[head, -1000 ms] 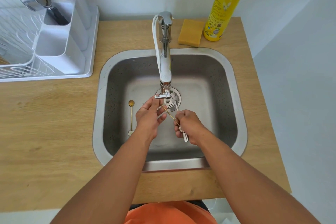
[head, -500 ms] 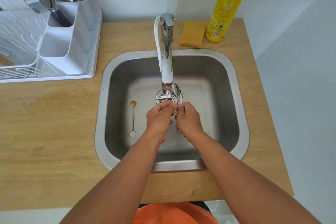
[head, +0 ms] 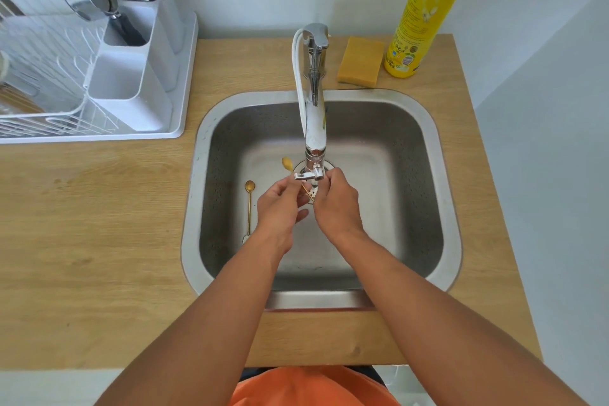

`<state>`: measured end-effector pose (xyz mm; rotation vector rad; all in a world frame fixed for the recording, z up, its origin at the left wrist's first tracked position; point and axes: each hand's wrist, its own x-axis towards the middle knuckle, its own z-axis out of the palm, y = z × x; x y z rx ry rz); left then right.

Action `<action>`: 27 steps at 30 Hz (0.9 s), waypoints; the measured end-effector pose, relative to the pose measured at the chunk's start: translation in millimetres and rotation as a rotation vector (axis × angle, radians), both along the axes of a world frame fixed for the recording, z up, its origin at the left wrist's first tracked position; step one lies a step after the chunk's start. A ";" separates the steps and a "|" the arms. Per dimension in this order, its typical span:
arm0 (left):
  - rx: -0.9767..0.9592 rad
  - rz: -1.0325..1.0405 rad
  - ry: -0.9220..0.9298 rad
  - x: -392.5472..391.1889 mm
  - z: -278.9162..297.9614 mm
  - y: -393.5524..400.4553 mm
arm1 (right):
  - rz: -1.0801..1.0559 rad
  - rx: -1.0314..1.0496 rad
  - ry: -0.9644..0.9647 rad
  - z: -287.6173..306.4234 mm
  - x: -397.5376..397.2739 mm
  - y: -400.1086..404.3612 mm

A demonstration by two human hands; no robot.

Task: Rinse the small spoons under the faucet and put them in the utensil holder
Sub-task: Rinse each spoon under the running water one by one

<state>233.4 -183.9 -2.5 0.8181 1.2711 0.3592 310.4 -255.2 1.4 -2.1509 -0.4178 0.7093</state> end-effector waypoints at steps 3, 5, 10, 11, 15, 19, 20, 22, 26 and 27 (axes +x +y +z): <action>0.084 0.037 -0.010 6.7 8.5 12.5 | 0.047 0.018 0.010 1.8 -1.8 1.9; 0.159 0.002 -0.002 7.9 12.3 18.4 | 0.066 0.035 0.109 0.0 -1.8 -1.2; 0.171 -0.057 -0.017 2.6 10.3 21.2 | 0.054 0.164 0.630 -3.3 -0.1 -19.1; 0.163 -0.046 -0.012 1.4 8.1 20.2 | 0.054 0.184 0.702 -3.7 0.2 -22.8; 0.154 -0.031 0.000 0.0 -2.9 13.8 | 0.082 0.203 0.801 -3.4 -0.8 -34.8; 0.178 -0.093 0.026 0.9 -6.9 7.3 | 0.029 0.210 0.805 -2.3 -4.1 -39.5; 0.180 -0.095 0.030 1.0 -6.6 6.4 | 0.015 0.205 0.794 -2.2 -4.5 -40.0; 0.173 -0.093 0.024 1.5 -6.6 5.3 | 0.002 0.195 0.768 -2.2 -5.3 -41.0; 0.135 -0.123 -0.002 4.4 -6.5 5.1 | -0.002 0.202 0.756 -2.4 -5.2 -41.5; 0.117 -0.134 -0.007 6.1 -5.7 6.4 | -0.004 0.198 0.753 -2.6 -4.5 -41.9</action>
